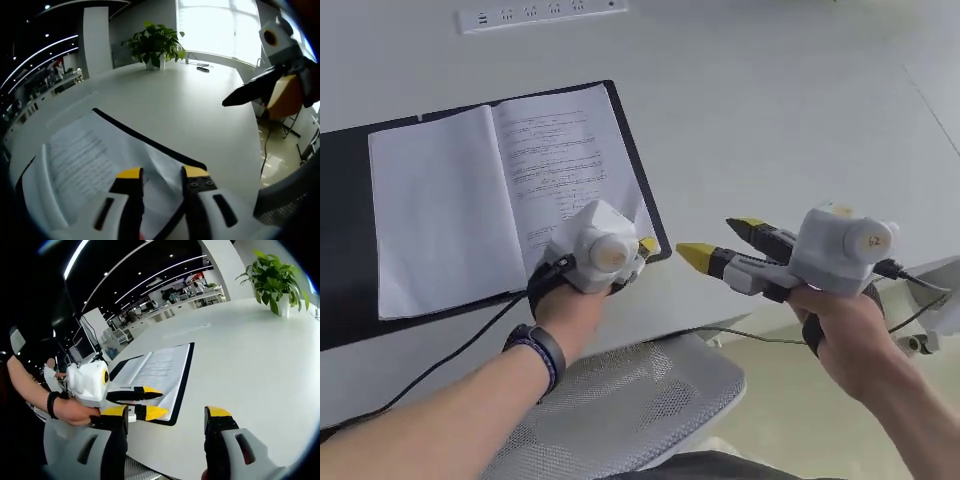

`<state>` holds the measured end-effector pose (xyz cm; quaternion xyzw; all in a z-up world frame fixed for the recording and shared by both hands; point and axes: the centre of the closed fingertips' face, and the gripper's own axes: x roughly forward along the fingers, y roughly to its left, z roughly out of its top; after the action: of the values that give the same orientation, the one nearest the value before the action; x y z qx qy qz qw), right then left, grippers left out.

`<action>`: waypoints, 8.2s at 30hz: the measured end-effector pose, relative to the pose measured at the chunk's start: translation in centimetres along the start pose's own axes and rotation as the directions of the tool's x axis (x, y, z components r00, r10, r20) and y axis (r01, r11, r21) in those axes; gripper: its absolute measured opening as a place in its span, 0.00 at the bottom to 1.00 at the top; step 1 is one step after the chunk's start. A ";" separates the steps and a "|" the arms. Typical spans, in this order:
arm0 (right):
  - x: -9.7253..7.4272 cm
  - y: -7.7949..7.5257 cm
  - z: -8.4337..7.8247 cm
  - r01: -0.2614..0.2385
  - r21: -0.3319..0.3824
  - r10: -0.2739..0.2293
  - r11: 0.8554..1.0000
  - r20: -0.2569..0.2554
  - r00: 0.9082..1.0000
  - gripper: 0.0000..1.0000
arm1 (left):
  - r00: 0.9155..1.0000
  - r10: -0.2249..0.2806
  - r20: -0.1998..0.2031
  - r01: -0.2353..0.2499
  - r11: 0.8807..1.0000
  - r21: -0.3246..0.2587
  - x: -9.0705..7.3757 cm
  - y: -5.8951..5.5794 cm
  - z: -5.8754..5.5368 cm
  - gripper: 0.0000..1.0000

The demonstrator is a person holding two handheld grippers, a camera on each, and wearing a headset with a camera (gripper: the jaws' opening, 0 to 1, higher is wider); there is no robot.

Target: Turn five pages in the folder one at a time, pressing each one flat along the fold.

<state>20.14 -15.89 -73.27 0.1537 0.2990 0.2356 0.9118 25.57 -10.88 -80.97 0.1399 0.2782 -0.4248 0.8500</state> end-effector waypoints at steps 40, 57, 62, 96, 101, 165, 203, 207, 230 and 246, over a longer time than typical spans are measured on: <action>11.4 1.3 0.4 -0.193 0.032 0.196 0.981 -0.111 0.974 0.47 | 1.000 0.006 0.023 -0.006 1.000 -0.015 0.2 1.4 0.1 0.08; 12.0 0.3 1.1 -0.224 0.105 0.234 0.969 -0.093 0.968 0.26 | 1.000 -0.002 0.025 0.003 0.999 -0.044 0.3 1.5 0.4 0.08; 12.5 -0.2 1.1 -0.239 0.151 0.255 0.959 -0.100 0.962 0.15 | 1.000 -0.012 0.024 0.013 0.999 -0.047 0.3 1.4 0.4 0.07; 11.4 -0.1 2.4 -0.184 0.197 0.202 0.963 -0.077 0.976 0.00 | 0.996 -0.092 0.010 0.092 0.983 -0.158 -5.0 2.6 0.6 0.47; 11.1 0.2 2.7 -0.185 0.204 0.201 0.961 -0.064 0.977 0.00 | 0.997 -0.080 0.006 0.080 0.987 -0.137 -6.3 3.4 0.3 0.48; 16.8 20.8 10.0 -0.543 0.112 0.541 0.832 0.046 0.839 0.00 | 0.969 0.240 0.052 -0.214 0.930 -0.298 -26.5 16.3 -7.1 0.66; 28.6 27.7 -3.3 -0.483 0.237 0.535 0.843 -0.273 0.799 0.00 | 0.946 0.323 0.025 -0.290 0.878 -0.381 -31.8 18.9 -10.0 0.67; 29.2 27.1 -4.3 -0.451 0.257 0.513 0.855 -0.289 0.808 0.00 | 0.945 0.327 0.018 -0.295 0.875 -0.384 -32.0 18.9 -10.4 0.66; 29.5 26.8 -3.9 -0.461 0.299 0.533 0.835 -0.236 0.812 0.17 | 0.951 0.309 0.025 -0.277 0.883 -0.378 -31.3 18.3 -10.3 0.64; 23.4 22.2 2.3 -0.479 0.156 0.499 0.864 -0.126 0.858 0.21 | 0.965 0.259 0.033 -0.230 0.904 -0.361 -27.3 19.6 -9.4 0.54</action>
<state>30.72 14.67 -73.17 0.2592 0.3370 0.4530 0.7836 24.70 22.90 -72.40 0.0011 0.2961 -0.2630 0.9182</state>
